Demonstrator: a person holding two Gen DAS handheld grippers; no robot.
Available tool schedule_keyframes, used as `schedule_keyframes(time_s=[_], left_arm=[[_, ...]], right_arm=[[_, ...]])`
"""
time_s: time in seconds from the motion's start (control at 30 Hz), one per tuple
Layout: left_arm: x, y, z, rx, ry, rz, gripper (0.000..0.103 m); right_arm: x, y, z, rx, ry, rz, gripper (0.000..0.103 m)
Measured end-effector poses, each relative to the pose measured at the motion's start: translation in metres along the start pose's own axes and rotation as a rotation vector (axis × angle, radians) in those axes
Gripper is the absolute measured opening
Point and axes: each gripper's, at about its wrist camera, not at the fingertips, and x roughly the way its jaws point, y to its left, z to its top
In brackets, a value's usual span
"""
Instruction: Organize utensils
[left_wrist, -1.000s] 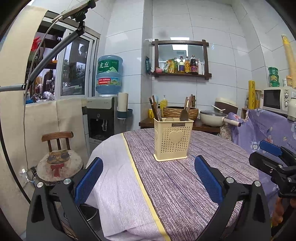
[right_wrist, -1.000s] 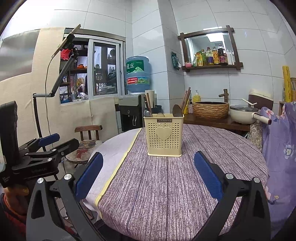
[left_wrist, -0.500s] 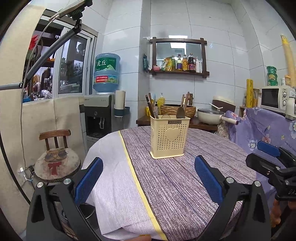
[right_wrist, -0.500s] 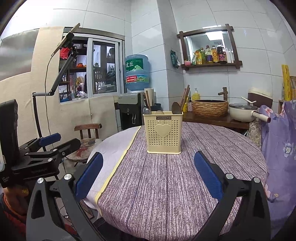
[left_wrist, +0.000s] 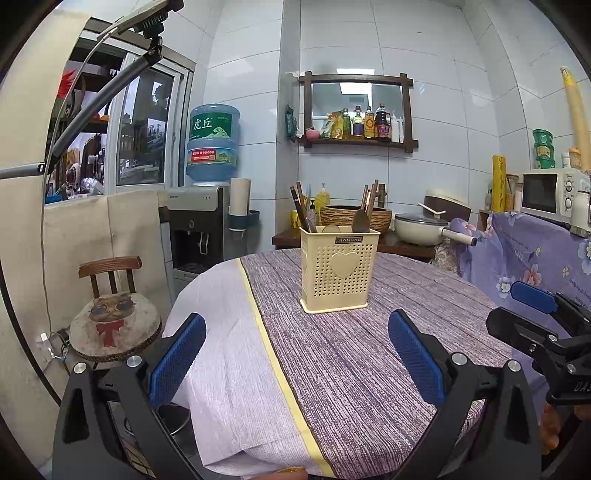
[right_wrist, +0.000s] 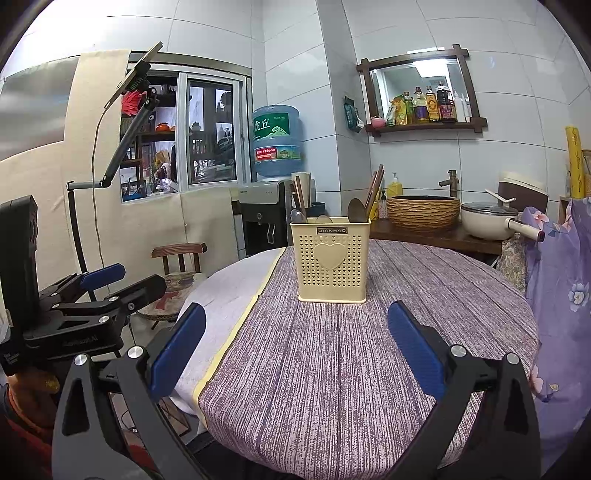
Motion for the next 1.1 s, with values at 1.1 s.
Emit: schedule_keyframes(time_s=[1.1], left_arm=[[0.0036, 0.0015, -0.006, -0.007, 0.023, 0.005, 0.098]], right_arm=[[0.0026, -0.0012, -0.0037, 0.013, 0.011, -0.003, 0.097]])
